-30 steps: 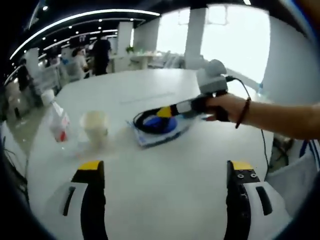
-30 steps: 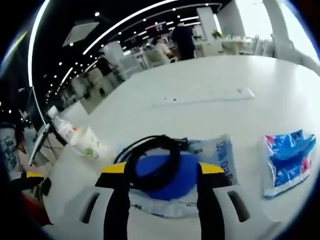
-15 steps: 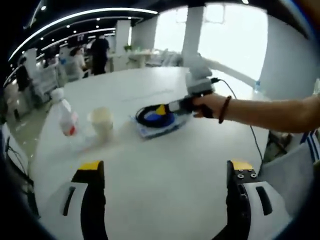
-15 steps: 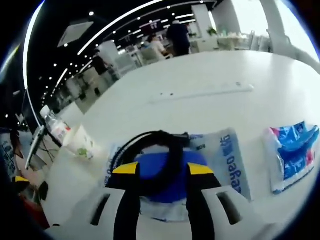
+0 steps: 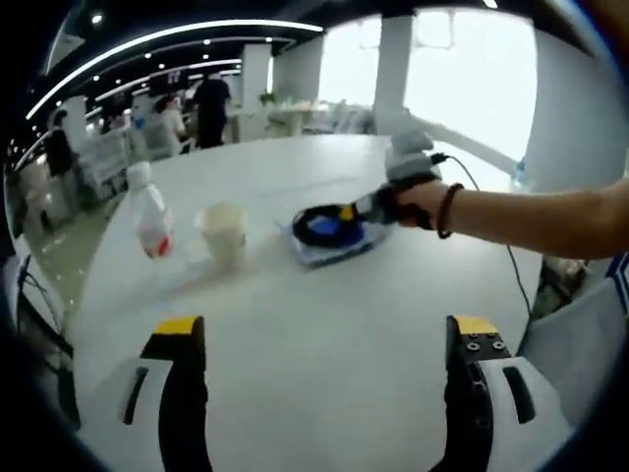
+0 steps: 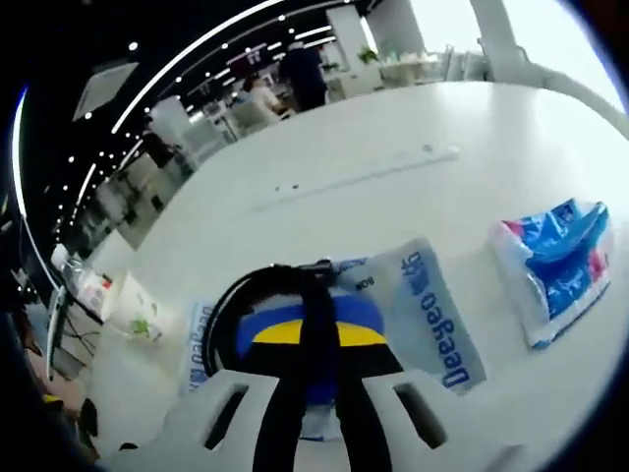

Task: Arrange the tabletop items into an orderly group along one side of the table until the central work area is clear of visible clutter.

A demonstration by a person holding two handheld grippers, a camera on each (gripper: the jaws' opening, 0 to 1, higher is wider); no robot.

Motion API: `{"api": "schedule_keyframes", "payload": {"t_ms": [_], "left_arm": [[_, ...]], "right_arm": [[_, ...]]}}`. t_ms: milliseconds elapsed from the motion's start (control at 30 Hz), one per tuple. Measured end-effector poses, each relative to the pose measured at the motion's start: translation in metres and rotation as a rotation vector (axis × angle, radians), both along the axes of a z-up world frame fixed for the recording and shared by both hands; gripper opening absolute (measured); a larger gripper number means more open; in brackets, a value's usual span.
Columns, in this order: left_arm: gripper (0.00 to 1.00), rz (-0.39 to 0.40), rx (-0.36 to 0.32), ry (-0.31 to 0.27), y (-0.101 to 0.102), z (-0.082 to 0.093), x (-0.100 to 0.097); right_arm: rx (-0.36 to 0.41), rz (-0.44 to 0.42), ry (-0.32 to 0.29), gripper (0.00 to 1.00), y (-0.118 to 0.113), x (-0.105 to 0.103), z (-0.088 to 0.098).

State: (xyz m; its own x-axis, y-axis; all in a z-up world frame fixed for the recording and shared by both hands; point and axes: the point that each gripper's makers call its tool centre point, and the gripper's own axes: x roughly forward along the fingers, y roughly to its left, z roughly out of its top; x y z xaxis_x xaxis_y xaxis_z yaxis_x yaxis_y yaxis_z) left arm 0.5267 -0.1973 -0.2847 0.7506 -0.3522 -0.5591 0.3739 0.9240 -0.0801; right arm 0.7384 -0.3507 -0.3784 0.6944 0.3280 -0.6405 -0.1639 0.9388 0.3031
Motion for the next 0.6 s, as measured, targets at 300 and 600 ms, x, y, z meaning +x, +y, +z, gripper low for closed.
{"api": "schedule_keyframes", "payload": {"t_ms": [300, 600], "left_arm": [[0.98, 0.008, 0.018, -0.007, 0.006, -0.001, 0.001], [0.99, 0.002, 0.025, -0.018, 0.007, 0.0, 0.002]], "right_arm": [[0.085, -0.038, 0.03, 0.04, 0.0, -0.002, 0.005], [0.176, -0.019, 0.053, 0.01, 0.006, -0.009, 0.019]]}}
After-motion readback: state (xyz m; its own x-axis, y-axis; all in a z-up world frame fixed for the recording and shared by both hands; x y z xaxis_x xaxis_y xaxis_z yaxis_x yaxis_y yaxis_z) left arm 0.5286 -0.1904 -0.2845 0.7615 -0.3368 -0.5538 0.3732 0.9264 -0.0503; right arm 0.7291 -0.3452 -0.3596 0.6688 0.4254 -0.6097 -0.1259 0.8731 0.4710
